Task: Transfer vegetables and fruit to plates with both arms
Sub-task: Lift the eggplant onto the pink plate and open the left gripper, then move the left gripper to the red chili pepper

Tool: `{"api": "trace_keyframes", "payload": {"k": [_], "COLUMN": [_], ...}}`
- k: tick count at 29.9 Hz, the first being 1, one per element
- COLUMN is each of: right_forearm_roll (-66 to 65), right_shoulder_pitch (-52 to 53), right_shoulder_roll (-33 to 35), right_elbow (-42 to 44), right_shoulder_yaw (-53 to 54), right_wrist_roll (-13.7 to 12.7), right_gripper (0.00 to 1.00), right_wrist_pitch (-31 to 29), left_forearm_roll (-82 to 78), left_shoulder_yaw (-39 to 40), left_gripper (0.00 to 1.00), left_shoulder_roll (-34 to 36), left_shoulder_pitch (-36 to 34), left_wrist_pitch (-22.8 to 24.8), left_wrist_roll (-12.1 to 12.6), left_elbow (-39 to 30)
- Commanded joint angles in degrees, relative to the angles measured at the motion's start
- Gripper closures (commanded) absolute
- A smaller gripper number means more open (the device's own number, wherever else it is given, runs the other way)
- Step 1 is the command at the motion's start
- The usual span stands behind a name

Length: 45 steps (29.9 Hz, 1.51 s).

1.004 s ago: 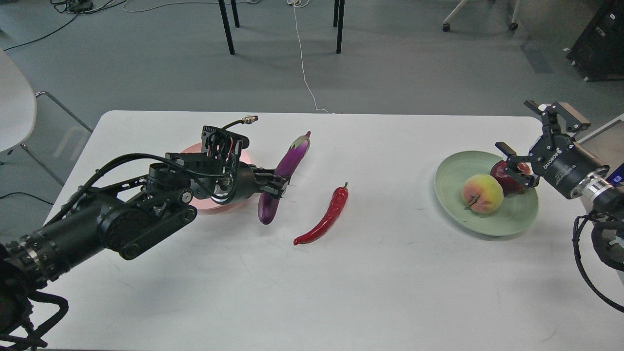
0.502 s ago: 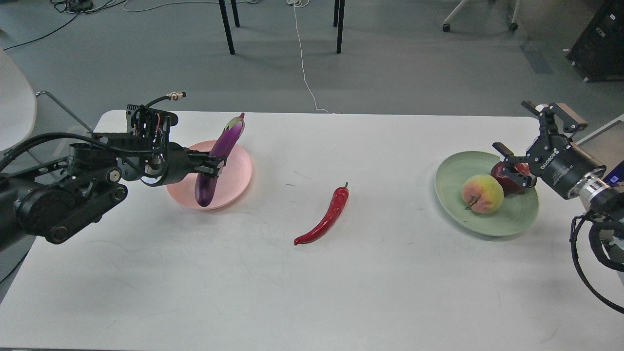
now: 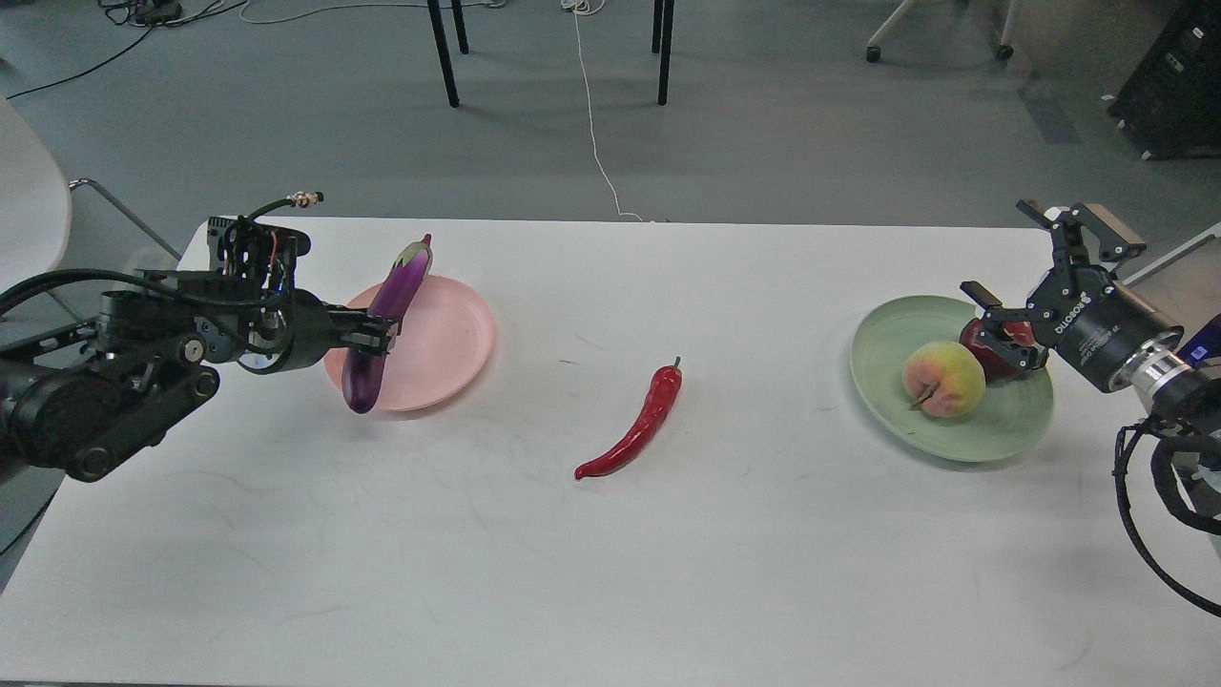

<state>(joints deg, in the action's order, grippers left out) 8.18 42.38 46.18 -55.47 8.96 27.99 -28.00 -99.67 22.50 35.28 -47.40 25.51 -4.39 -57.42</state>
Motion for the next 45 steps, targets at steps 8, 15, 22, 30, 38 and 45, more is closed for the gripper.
{"api": "trace_keyframes", "payload": {"k": [8,15,22,30,38,45], "right_forearm_roll": [0.08,-0.01,-0.01,-0.01,-0.01,-0.01], "right_shoulder_pitch": [-0.01,-0.19,-0.19,-0.28,-0.63,-0.98], "right_shoulder_roll": [0.14,0.93,0.85,0.85,1.55,2.16], "right_elbow": [-0.51,-0.95,-0.95,-0.86,-0.69,-0.78], "right_shoulder_yaw": [0.09,0.0,0.0,0.09,0.09,0.18], "right_wrist_roll": [0.01,0.01,0.01,0.01,0.01,0.01], "right_gripper": [0.02,0.02,0.02,0.02,0.02,0.02], "right_wrist_pitch": [0.0,0.0,0.0,0.0,0.0,0.0], "left_forearm_roll": [0.0,-0.17,-0.61,-1.93,-13.09,-14.23], "left_shoulder_yaw": [0.0,0.26,0.27,-0.35,-7.38,-7.82], "left_gripper": [0.16,0.04,0.03,0.03,0.03,0.03], "left_shoulder_roll": [0.05,-0.03,-1.26,-14.0,-22.61,-26.48], "left_shoulder_pitch": [-0.06,-1.03,-4.72,-4.9,-3.23,-2.7], "left_wrist_pitch": [-0.11,-0.11,-0.11,-0.81,-5.65,-5.74], "left_wrist_roll": [0.0,-0.62,-1.41,2.54,2.1,2.02], "left_elbow": [0.29,-0.32,-9.71,-15.97,-10.0,-5.17]}}
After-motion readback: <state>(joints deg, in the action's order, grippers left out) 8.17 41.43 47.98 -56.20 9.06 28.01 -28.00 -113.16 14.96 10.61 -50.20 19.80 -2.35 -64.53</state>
